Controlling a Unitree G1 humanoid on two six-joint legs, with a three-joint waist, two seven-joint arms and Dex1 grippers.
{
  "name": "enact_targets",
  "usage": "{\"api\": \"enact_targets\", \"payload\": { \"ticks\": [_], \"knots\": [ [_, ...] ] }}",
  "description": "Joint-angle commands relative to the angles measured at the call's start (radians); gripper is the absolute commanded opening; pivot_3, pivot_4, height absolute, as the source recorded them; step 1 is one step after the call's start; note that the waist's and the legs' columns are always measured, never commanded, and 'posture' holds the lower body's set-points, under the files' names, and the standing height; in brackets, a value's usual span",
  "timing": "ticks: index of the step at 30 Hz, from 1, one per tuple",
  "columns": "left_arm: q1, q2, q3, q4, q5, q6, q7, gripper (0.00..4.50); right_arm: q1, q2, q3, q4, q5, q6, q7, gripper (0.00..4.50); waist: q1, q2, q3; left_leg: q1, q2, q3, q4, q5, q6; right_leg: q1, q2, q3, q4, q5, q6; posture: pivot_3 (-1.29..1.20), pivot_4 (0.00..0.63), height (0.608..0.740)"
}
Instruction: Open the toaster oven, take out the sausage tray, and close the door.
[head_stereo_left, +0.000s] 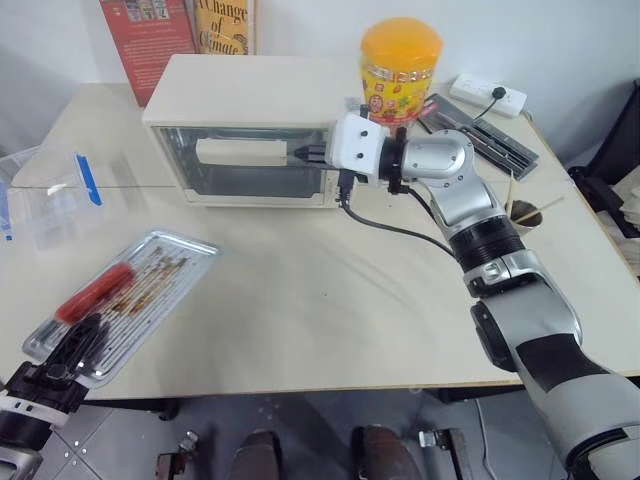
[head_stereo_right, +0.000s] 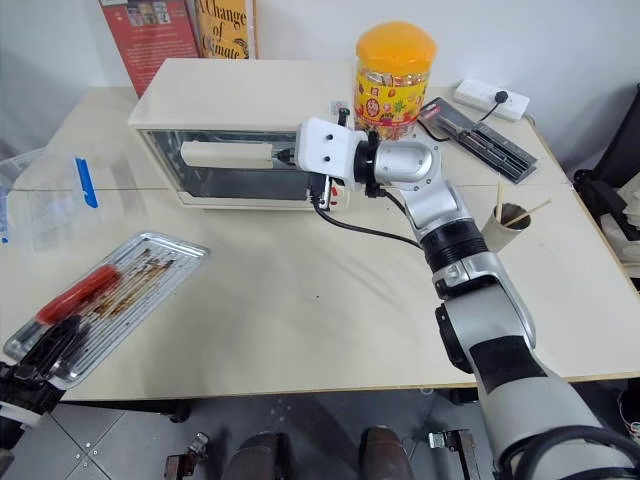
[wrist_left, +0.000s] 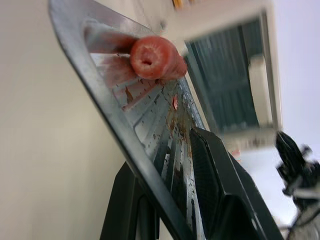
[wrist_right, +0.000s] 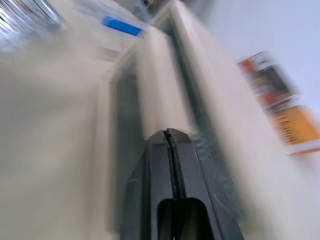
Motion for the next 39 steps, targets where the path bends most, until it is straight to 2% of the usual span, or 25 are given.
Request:
{"api": "enact_targets", "payload": {
  "ticks": [1, 2, 5, 7, 10, 16, 20, 25, 31, 37, 39],
  "knots": [
    [-0.05, 0.062, -0.039, 0.022, -0.014, 0.045, -0.032, 0.6, 0.066, -0.06, -0.024, -0.223, 0.126, 0.206, 0.145, 0.0, -0.002, 0.0, 0.0, 0.0, 0.0, 0.0, 0.0, 0.0, 0.0, 0.0, 0.0, 0.0, 0.003, 0.0, 0.0, 0.0, 0.15, 0.74],
    [-0.094, 0.099, -0.073, 0.038, -0.013, 0.066, -0.039, 0.6, 0.12, -0.107, -0.014, -0.296, 0.149, 0.242, 0.211, 0.0, -0.002, 0.001, 0.001, 0.0, 0.0, 0.001, 0.0, 0.0, 0.0, 0.0, 0.0, 0.001, 0.004, 0.0, 0.0, 0.0, 0.15, 0.74],
    [-0.213, 0.179, -0.155, 0.1, -0.012, 0.121, -0.056, 0.6, 0.209, -0.173, -0.032, -0.406, 0.202, 0.318, 0.268, 0.84, 0.005, 0.001, 0.001, 0.0, -0.001, -0.001, 0.0, 0.0, 0.0, -0.001, 0.0, 0.0, 0.004, 0.0, 0.0, 0.0, 0.15, 0.74],
    [-0.257, 0.209, -0.185, 0.134, -0.009, 0.149, -0.07, 0.6, 0.233, -0.185, -0.053, -0.434, 0.231, 0.361, 0.262, 1.52, -0.006, 0.002, 0.001, 0.0, -0.001, 0.0, 0.0, 0.0, 0.0, -0.001, 0.0, 0.0, 0.004, 0.0, 0.0, 0.0, 0.15, 0.74],
    [-0.384, 0.262, -0.286, 0.223, 0.03, 0.226, -0.123, 0.6, 0.324, -0.263, -0.096, -0.493, 0.296, 0.416, 0.322, 2.52, -0.011, 0.004, 0.002, 0.001, 0.0, 0.004, -0.001, 0.0, 0.0, -0.003, 0.001, 0.002, 0.004, 0.0, 0.0, 0.0, 0.15, 0.74],
    [-0.658, 0.301, -0.457, 0.413, 0.188, 0.375, -0.278, 0.6, 0.471, -0.4, -0.191, -0.543, 0.36, 0.486, 0.349, 4.48, 0.001, 0.003, 0.003, 0.0, -0.001, 0.005, -0.002, 0.0, 0.0, -0.003, 0.001, 0.001, 0.003, 0.0, 0.001, 0.0, 0.15, 0.74],
    [-0.822, 0.279, -0.563, 0.524, 0.357, 0.448, -0.397, 0.6, 0.525, -0.45, -0.222, -0.573, 0.346, 0.498, 0.314, 4.5, -0.003, 0.003, 0.003, 0.001, 0.0, 0.006, -0.001, 0.0, 0.0, -0.003, 0.001, 0.001, 0.004, 0.0, 0.001, 0.0, 0.15, 0.74],
    [-0.956, 0.228, -0.634, 0.645, 0.542, 0.476, -0.536, 0.6, 0.548, -0.457, -0.254, -0.636, 0.357, 0.54, 0.246, 4.5, -0.003, 0.003, 0.003, 0.001, 0.0, 0.008, -0.002, 0.0, 0.0, -0.004, 0.001, 0.002, 0.004, 0.0, 0.001, 0.0, 0.15, 0.74],
    [-1.032, 0.154, -0.708, 0.747, 0.764, 0.462, -0.675, 0.6, 0.563, -0.472, -0.266, -0.677, 0.353, 0.572, 0.197, 4.5, 0.001, 0.003, 0.003, 0.001, 0.0, 0.008, -0.001, 0.0, 0.0, -0.004, 0.001, 0.002, 0.005, 0.001, 0.002, 0.0, 0.15, 0.74],
    [-1.061, 0.144, -0.684, 0.767, 0.858, 0.518, -0.749, 0.6, 0.569, -0.492, -0.279, -0.696, 0.361, 0.589, 0.183, 4.5, 0.003, 0.003, 0.004, 0.001, 0.0, 0.008, 0.0, 0.0, 0.0, -0.004, 0.001, 0.001, 0.005, 0.001, 0.002, 0.0, 0.15, 0.74],
    [-1.063, 0.149, -0.675, 0.772, 0.882, 0.532, -0.767, 1.32, 0.567, -0.494, -0.277, -0.695, 0.36, 0.589, 0.18, 4.5, 0.003, 0.003, 0.003, 0.001, 0.0, 0.008, 0.0, 0.0, 0.0, -0.004, 0.001, 0.002, 0.005, 0.001, 0.002, 0.0, 0.15, 0.74]
  ]
}}
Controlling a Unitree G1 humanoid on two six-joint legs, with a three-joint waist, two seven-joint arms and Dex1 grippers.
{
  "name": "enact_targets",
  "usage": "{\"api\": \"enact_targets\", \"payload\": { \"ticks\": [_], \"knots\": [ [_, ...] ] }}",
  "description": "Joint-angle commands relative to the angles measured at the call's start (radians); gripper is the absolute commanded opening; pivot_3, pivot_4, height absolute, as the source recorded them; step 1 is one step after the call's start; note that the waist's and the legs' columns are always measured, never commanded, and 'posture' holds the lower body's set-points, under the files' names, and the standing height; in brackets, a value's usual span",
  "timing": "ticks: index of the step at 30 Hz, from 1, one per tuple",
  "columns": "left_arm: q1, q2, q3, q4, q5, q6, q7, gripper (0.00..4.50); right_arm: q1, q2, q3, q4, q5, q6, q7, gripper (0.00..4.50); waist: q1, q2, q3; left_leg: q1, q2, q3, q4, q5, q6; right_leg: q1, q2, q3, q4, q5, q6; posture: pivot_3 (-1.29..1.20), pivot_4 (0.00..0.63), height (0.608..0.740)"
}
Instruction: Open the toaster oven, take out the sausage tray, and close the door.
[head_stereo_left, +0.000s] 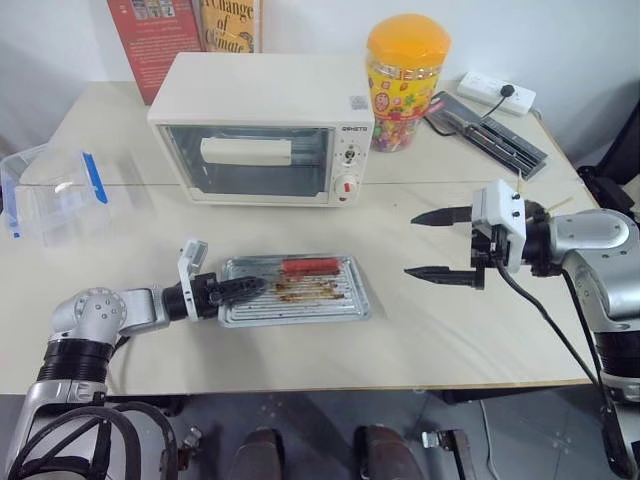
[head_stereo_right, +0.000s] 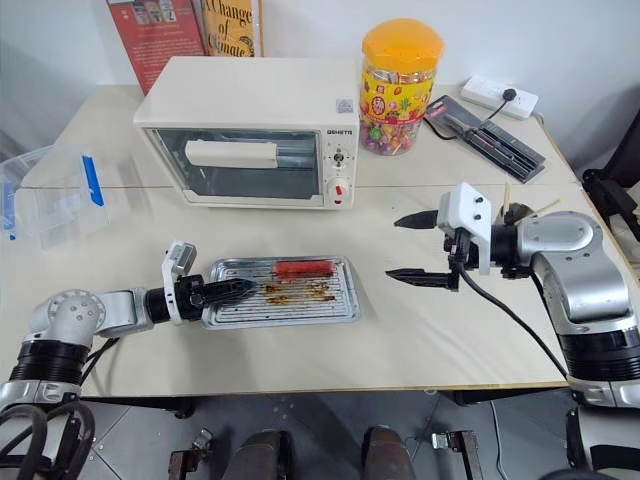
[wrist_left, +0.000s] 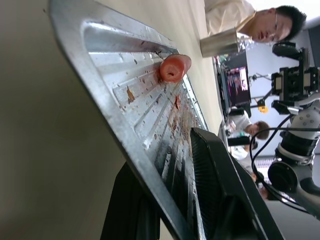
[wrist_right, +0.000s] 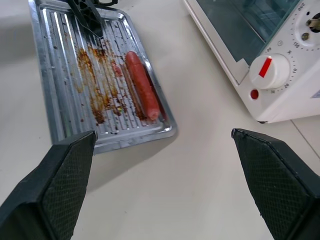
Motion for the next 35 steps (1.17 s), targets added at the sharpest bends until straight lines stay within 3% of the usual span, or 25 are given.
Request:
{"api": "enact_targets", "payload": {
  "ticks": [1, 10, 11, 16, 22, 26, 32, 35],
  "knots": [
    [-0.005, 0.015, 0.03, 0.0, 0.046, 0.03, -0.043, 1.5, 0.0, -0.023, -0.033, -0.03, 0.014, 0.002, -0.007, 4.5, -0.001, 0.0, 0.0, 0.0, 0.0, 0.0, 0.0, 0.0, 0.0, 0.0, 0.0, 0.0, 0.0, 0.0, 0.0, 0.0, 0.15, 0.74],
    [0.033, 0.089, 0.092, -0.038, 0.126, 0.065, -0.093, 4.31, -0.036, -0.012, -0.003, 0.02, -0.006, -0.025, 0.003, 4.5, -0.005, 0.0, 0.0, 0.001, 0.0, 0.0, 0.0, 0.0, 0.0, 0.0, 0.0, 0.0, 0.002, 0.0, 0.0, 0.0, 0.15, 0.74],
    [0.039, 0.108, 0.101, -0.051, 0.131, 0.07, -0.103, 4.47, -0.04, -0.011, 0.002, 0.026, -0.008, -0.029, 0.008, 4.5, -0.005, 0.0, 0.0, 0.001, 0.0, 0.0, 0.0, 0.0, 0.0, 0.0, 0.0, 0.0, 0.002, 0.0, 0.0, 0.0, 0.15, 0.74],
    [0.073, 0.188, 0.128, -0.095, 0.17, 0.051, -0.146, 4.47, -0.053, -0.008, 0.013, 0.051, -0.021, -0.045, 0.028, 4.5, -0.006, 0.0, 0.0, 0.001, 0.0, 0.0, 0.0, 0.0, 0.0, 0.0, 0.0, 0.0, 0.003, 0.0, 0.0, 0.0, 0.15, 0.74],
    [0.242, 0.236, 0.258, -0.24, 0.306, -0.378, -0.315, 4.47, -0.039, -0.021, 0.045, 0.086, -0.043, -0.088, 0.075, 4.5, -0.005, 0.0, 0.0, 0.0, 0.001, 0.001, -0.001, 0.0, 0.0, -0.002, -0.001, 0.0, 0.003, 0.0, 0.0, 0.0, 0.15, 0.74],
    [0.393, 0.28, 0.28, -0.311, 0.422, -0.631, -0.476, 4.47, -0.008, -0.025, 0.078, 0.131, -0.099, -0.164, 0.098, 4.5, -0.003, 0.0, 0.0, 0.0, 0.001, 0.002, -0.001, 0.0, 0.0, -0.001, -0.001, 0.0, 0.0, 0.0, 0.0, 0.0, 0.15, 0.74],
    [0.49, 0.277, 0.344, -0.283, 0.459, -0.833, -0.633, 4.47, 0.056, -0.012, 0.095, 0.205, -0.172, -0.264, 0.064, 4.5, -0.003, 0.0, 0.001, 0.0, 0.001, 0.003, 0.0, -0.001, 0.001, -0.002, -0.001, 0.0, 0.0, 0.0, 0.0, 0.0, 0.15, 0.74],
    [0.496, 0.291, 0.331, -0.24, 0.48, -0.832, -0.66, 4.47, 0.086, -0.009, 0.087, 0.238, -0.205, -0.303, 0.014, 4.5, -0.004, 0.0, 0.001, 0.001, 0.001, 0.004, 0.0, -0.001, 0.001, -0.002, -0.001, 0.0, 0.0, 0.0, 0.0, 0.0, 0.15, 0.74]
  ]
}}
